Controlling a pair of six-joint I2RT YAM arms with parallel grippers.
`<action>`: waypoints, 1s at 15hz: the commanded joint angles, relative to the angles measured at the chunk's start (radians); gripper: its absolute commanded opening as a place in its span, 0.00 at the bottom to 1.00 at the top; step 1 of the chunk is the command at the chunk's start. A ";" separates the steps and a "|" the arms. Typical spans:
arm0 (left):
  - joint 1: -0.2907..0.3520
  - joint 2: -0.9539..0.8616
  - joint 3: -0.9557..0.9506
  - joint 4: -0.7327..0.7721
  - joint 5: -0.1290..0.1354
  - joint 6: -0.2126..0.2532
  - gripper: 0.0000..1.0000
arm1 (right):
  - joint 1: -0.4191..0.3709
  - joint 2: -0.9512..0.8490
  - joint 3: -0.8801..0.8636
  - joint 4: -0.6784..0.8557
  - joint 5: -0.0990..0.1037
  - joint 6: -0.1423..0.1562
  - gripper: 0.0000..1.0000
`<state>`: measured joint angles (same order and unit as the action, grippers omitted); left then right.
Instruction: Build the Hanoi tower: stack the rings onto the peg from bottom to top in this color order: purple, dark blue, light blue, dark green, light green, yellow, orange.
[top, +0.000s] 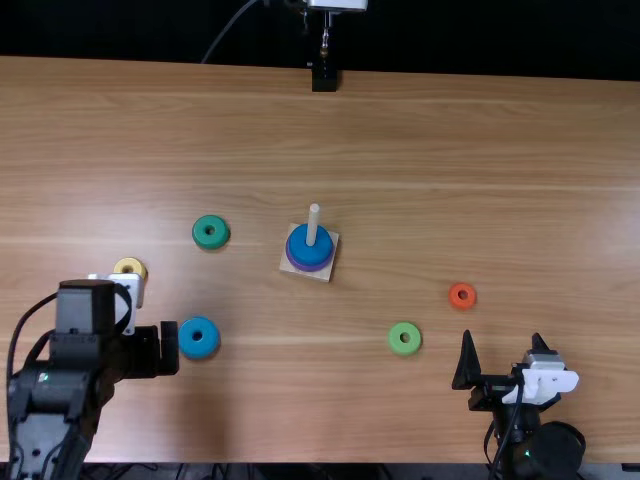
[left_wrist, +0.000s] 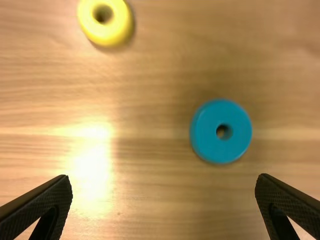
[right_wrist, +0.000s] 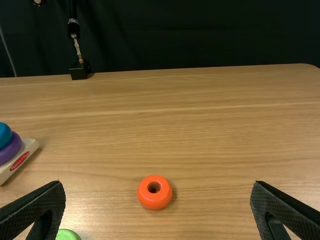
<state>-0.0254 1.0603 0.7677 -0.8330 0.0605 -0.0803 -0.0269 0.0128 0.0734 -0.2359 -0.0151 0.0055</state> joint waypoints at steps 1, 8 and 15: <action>-0.034 0.069 0.038 0.001 0.011 0.060 1.00 | -0.011 -0.013 -0.053 -0.074 -0.003 0.002 1.00; -0.162 0.285 0.048 0.097 0.009 0.067 1.00 | -0.011 -0.013 -0.053 -0.074 -0.003 0.002 1.00; -0.208 0.386 0.047 0.198 0.011 0.067 1.00 | -0.011 -0.013 -0.053 -0.074 -0.003 0.002 1.00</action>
<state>-0.2230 1.4357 0.7734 -0.6365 0.0601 -0.0261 -0.0273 0.0128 0.0734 -0.2356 -0.0158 0.0055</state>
